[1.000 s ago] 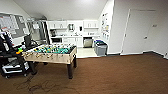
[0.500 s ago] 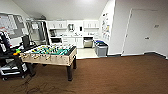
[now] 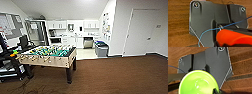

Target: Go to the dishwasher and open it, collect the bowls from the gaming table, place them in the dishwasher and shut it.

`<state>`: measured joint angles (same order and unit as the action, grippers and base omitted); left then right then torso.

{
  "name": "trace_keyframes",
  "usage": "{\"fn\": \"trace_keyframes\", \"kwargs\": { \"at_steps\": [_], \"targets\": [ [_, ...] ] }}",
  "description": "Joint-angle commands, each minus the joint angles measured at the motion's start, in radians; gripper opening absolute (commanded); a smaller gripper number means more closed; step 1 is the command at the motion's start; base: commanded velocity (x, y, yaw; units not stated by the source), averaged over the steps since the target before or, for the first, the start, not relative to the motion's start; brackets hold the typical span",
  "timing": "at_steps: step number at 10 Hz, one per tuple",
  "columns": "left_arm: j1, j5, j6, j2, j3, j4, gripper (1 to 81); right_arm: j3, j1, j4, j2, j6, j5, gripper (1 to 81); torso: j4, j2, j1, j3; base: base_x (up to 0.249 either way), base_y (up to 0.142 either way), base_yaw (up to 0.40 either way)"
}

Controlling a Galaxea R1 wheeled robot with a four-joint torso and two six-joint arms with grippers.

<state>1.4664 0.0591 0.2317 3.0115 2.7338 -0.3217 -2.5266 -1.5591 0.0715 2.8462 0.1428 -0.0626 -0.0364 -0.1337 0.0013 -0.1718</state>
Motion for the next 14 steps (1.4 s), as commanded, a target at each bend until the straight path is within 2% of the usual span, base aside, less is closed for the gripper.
{"fn": "trace_keyframes", "kwargs": {
  "at_steps": [1,4,12,14],
  "targets": [
    [-0.051,0.065,0.005,-0.003,0.001,0.006,1.0,0.005,0.044,0.004,-0.014,-0.003,0.049,1.0,0.0,0.0,0.0,0.0,0.169,0.0,0.0],
    [-0.053,0.065,0.005,-0.003,0.001,0.006,1.0,0.005,0.044,0.004,-0.012,-0.003,0.049,1.0,0.0,0.0,0.0,0.0,0.169,0.0,0.0],
    [-0.053,0.065,0.005,-0.002,0.001,0.006,1.0,0.0,0.046,0.004,-0.012,-0.003,0.049,1.0,0.0,0.0,0.0,0.0,0.169,-0.072,0.0],
    [-0.051,0.065,0.005,-0.002,0.001,0.006,1.0,0.0,0.046,0.004,-0.012,-0.005,0.049,1.0,0.0,0.0,0.0,0.0,0.158,0.0,0.0]
  ]
}}
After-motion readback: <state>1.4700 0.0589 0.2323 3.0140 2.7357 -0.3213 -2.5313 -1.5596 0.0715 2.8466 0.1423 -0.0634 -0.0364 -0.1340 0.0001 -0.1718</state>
